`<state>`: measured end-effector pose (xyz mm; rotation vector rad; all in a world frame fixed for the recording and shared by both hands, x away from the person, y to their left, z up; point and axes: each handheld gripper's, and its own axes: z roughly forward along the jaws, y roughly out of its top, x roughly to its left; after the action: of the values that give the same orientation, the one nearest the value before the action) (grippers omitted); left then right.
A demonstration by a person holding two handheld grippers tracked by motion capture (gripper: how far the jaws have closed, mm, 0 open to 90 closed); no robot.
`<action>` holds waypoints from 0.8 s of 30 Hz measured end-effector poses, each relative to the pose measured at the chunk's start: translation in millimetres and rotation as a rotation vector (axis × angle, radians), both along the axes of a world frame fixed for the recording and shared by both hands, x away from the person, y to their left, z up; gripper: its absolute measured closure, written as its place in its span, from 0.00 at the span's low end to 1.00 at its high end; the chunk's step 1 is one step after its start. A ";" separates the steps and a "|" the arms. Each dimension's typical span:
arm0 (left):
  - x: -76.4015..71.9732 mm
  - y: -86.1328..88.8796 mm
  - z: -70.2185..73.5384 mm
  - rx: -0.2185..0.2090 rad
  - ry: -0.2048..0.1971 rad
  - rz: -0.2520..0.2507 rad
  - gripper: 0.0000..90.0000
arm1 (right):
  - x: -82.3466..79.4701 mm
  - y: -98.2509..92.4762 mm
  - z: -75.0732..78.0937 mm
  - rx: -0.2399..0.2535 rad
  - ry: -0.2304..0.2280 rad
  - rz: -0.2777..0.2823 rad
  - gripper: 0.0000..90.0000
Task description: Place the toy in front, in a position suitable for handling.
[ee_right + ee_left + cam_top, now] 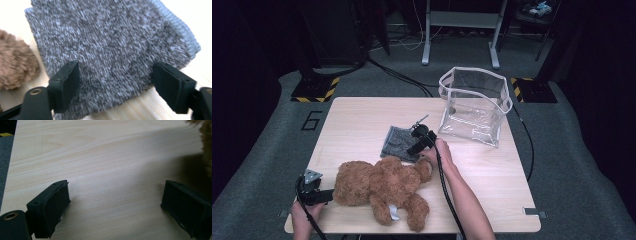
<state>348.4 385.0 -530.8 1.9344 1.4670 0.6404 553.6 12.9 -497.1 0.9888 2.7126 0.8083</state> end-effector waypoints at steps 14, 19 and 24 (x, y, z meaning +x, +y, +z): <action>0.3 -0.9 -1.6 -0.003 -0.022 0.010 0.08 | -1.6 -9.7 -3.3 0.030 -0.007 -0.029 0.72; 0.2 -0.9 -1.4 -0.001 -0.020 0.010 0.08 | -1.3 -16.7 -4.7 0.067 -0.006 -0.016 0.85; 0.2 -0.9 -1.5 -0.003 -0.021 0.010 0.08 | -2.0 -17.4 -4.6 0.084 0.006 -0.017 0.88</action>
<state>348.6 384.1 -532.3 1.9137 1.4655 0.6608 551.6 -4.5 -501.7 1.0320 2.6913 0.9248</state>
